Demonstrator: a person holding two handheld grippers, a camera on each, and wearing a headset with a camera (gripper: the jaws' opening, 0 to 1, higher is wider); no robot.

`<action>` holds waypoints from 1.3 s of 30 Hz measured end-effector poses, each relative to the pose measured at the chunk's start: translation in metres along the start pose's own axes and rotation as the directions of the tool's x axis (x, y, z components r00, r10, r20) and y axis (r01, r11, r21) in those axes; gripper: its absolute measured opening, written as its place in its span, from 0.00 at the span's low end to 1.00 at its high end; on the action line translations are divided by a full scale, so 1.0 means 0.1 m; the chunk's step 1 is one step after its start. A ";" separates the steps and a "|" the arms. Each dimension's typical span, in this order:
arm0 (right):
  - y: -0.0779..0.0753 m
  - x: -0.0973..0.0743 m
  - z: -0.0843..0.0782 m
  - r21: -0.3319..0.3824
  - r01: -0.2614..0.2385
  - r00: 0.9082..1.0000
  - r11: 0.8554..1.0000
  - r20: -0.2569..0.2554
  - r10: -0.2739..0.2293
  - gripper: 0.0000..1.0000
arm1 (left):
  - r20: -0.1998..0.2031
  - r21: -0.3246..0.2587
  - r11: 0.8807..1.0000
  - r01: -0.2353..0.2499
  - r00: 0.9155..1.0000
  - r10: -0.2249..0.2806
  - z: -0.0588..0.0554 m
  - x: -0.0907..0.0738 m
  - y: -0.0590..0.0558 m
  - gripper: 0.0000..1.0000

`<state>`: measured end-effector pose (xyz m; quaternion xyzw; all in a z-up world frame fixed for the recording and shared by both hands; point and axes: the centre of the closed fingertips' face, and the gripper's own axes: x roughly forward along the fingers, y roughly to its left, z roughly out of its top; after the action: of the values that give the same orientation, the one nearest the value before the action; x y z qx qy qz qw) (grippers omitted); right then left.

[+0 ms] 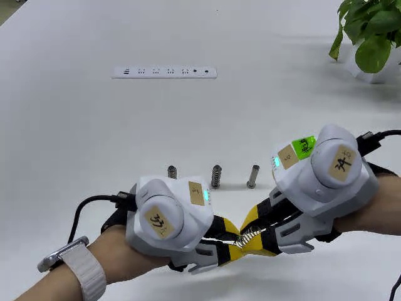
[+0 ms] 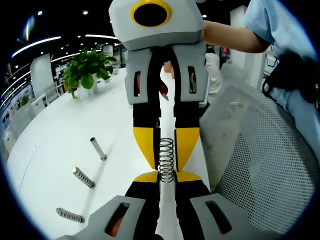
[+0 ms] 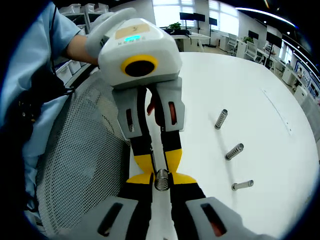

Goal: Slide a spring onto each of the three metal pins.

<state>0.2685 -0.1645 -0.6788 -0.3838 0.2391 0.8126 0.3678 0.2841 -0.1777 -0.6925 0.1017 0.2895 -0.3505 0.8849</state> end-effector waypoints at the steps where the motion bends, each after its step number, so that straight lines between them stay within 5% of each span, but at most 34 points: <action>1: 0.01 0.00 0.00 -0.003 -0.003 1.000 1.000 -0.001 0.003 0.14 | 0.000 0.001 1.000 0.002 1.000 -0.002 0.00 0.00 0.00 0.10; 11: 0.02 0.02 -0.04 -0.042 -0.009 0.999 0.999 -0.035 0.008 0.12 | -0.008 -0.011 1.000 0.000 1.000 0.000 -0.01 0.04 -0.02 0.10; 23: 0.01 0.03 -0.04 -0.045 -0.005 0.999 0.999 -0.035 0.004 0.12 | 0.039 -0.110 0.993 -0.030 0.999 0.035 -0.01 0.04 -0.01 0.12; 28: -0.02 0.00 -0.04 -0.041 0.002 0.999 0.999 -0.036 -0.004 0.12 | 0.063 -0.166 0.984 -0.063 0.995 0.074 -0.02 0.00 0.03 0.18; 39: -0.06 -0.02 -0.13 -0.045 0.007 0.998 0.999 -0.069 -0.010 0.12 | 0.052 -0.285 0.940 -0.189 0.976 0.212 -0.21 -0.23 0.21 0.49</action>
<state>0.2796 -0.1703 -0.6849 -0.4206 0.2320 0.8024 0.3541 0.2756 -0.1411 -0.6964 -0.0091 0.2872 -0.2181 0.9327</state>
